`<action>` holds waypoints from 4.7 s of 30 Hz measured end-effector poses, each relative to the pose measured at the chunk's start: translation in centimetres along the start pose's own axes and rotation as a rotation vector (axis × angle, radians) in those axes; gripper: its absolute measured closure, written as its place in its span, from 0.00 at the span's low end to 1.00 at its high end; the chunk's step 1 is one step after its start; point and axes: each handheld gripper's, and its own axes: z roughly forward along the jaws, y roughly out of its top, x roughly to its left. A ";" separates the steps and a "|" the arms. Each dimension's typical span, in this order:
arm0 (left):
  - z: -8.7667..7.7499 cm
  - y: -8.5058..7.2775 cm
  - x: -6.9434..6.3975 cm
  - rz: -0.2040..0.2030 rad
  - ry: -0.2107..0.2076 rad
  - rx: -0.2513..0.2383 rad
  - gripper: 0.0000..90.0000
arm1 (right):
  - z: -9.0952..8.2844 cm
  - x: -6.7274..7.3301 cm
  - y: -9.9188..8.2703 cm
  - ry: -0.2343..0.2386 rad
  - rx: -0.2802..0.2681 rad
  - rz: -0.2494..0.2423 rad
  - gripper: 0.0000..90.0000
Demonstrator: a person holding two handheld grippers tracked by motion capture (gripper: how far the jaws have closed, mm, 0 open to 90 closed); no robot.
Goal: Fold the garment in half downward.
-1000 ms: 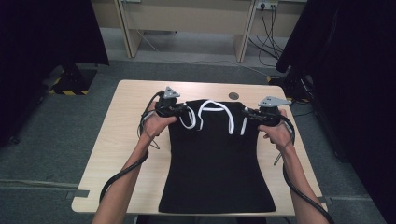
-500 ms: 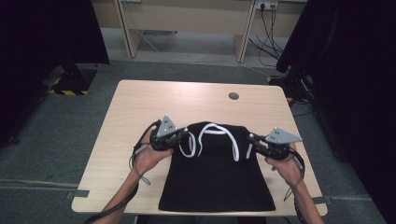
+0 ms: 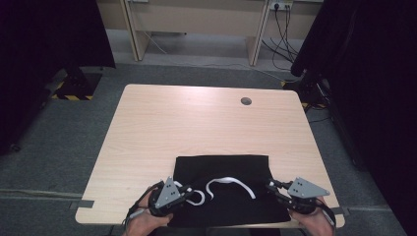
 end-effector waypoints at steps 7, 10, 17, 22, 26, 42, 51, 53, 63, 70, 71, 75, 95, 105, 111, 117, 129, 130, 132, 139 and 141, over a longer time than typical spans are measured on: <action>1.4 -0.4 0.3 0.011 0.044 0.094 0.81 | 0.6 1.1 -1.6 0.039 0.136 -0.018 0.92; 2.1 -0.2 1.0 0.004 0.062 0.099 0.81 | 1.0 0.6 -1.7 0.033 0.142 0.002 0.92; 5.3 1.5 4.8 0.003 0.129 0.105 0.81 | 3.4 -2.8 -0.9 0.004 0.145 0.033 0.90; 4.6 2.6 5.8 -0.040 0.127 0.023 0.54 | 3.5 -3.9 0.7 0.006 0.140 0.057 0.54; 4.1 3.4 5.4 -0.060 0.121 -0.006 0.35 | 3.1 -3.6 1.6 0.015 0.125 0.041 0.50; 3.5 7.8 6.0 0.085 0.116 -0.066 0.92 | 2.5 -5.4 6.1 0.041 0.097 -0.122 0.95; 2.2 2.4 0.0 0.154 -0.029 0.036 0.74 | 0.5 -1.6 2.2 0.072 0.125 -0.107 0.77; 1.9 1.7 -0.1 0.113 -0.027 0.028 0.64 | -0.2 -0.8 1.2 0.086 0.137 -0.093 0.70; 2.8 3.4 -1.0 0.031 -0.006 -0.013 0.35 | -0.5 0.3 2.6 0.096 0.088 -0.057 0.47; 4.3 3.0 -0.8 0.000 0.007 0.050 0.27 | 3.5 2.2 4.7 0.181 0.096 -0.081 0.44; 4.3 2.9 -0.7 -0.010 0.006 0.051 0.27 | 4.2 2.3 5.0 0.197 0.094 -0.081 0.44; 3.6 2.5 -0.1 -0.035 -0.001 0.041 0.25 | 6.4 3.2 5.8 0.253 0.097 -0.084 0.44; 4.9 6.9 5.3 0.048 0.043 0.043 0.92 | 10.8 3.4 7.7 0.312 0.080 -0.070 0.67; 11.3 9.4 11.7 -0.063 0.060 0.103 0.86 | 11.9 -1.6 7.3 0.157 0.068 0.087 0.67; 11.6 8.7 12.7 -0.172 0.099 0.073 0.43 | 12.8 -3.5 6.8 0.131 0.073 0.153 0.65; 8.1 7.2 11.2 -0.260 0.086 0.036 0.23 | 12.7 -3.8 7.2 0.154 0.054 0.191 0.56; 8.6 4.0 8.3 -0.187 0.227 0.146 0.19 | 16.3 -3.8 9.6 0.182 0.124 0.210 0.46; 8.9 3.4 8.7 -0.193 0.240 0.168 0.18 | 16.8 -3.7 9.8 0.191 0.129 0.214 0.46; 8.8 3.2 9.2 -0.250 0.220 0.162 0.18 | 17.2 -3.7 10.0 0.198 0.139 0.212 0.46; 8.0 3.4 8.6 -0.241 0.200 0.121 0.15 | 19.8 -3.5 11.6 0.232 0.194 0.200 0.44; 7.4 3.4 8.4 -0.224 0.197 0.121 0.14 | 20.6 -3.4 12.0 0.247 0.206 0.203 0.43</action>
